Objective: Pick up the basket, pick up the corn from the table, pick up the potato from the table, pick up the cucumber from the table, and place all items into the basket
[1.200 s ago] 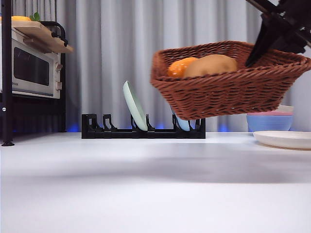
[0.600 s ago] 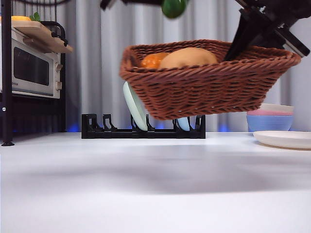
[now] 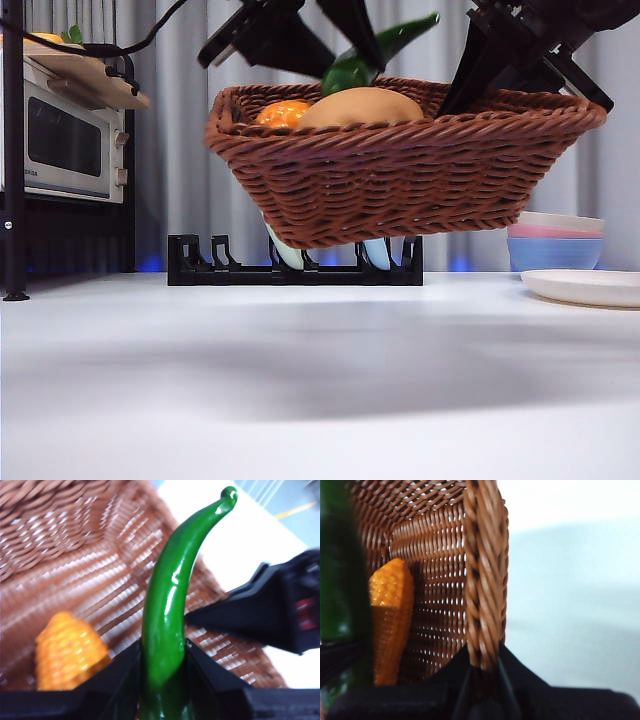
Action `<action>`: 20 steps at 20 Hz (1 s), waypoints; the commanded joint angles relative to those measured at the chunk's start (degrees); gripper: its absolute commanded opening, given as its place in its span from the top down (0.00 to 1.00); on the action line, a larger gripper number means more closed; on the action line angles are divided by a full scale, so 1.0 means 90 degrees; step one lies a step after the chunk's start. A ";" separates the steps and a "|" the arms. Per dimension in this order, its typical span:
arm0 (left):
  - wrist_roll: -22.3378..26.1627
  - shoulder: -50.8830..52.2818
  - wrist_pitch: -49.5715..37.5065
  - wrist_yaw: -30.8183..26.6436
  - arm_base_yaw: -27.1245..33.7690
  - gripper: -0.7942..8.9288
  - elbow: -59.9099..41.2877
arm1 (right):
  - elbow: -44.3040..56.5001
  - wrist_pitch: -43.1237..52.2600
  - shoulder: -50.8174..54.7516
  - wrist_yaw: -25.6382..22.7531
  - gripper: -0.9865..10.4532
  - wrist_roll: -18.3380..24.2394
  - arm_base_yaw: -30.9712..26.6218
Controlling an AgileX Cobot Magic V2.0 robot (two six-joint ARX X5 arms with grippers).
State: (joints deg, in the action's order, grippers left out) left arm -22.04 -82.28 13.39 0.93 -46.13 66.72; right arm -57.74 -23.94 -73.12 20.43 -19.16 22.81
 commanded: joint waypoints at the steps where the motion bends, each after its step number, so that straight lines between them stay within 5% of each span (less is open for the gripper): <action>1: 0.0119 -0.0041 0.0168 -0.0107 0.0005 0.47 -0.0017 | -0.0070 0.0112 0.0005 0.0056 0.93 -0.0180 0.0102; 8: 0.0121 0.0226 0.0265 0.0039 0.0000 0.42 0.0024 | -0.0070 0.0102 0.0005 0.0049 0.93 -0.0204 0.0194; 20: 0.0308 0.2909 0.0661 0.0022 -0.0005 0.43 0.0024 | -0.0068 0.1015 -0.1477 -0.0333 0.93 -0.0646 0.0005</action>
State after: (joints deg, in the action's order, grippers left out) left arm -20.56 -55.83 19.35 1.02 -46.15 66.87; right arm -57.76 -16.05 -86.28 16.93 -22.94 22.92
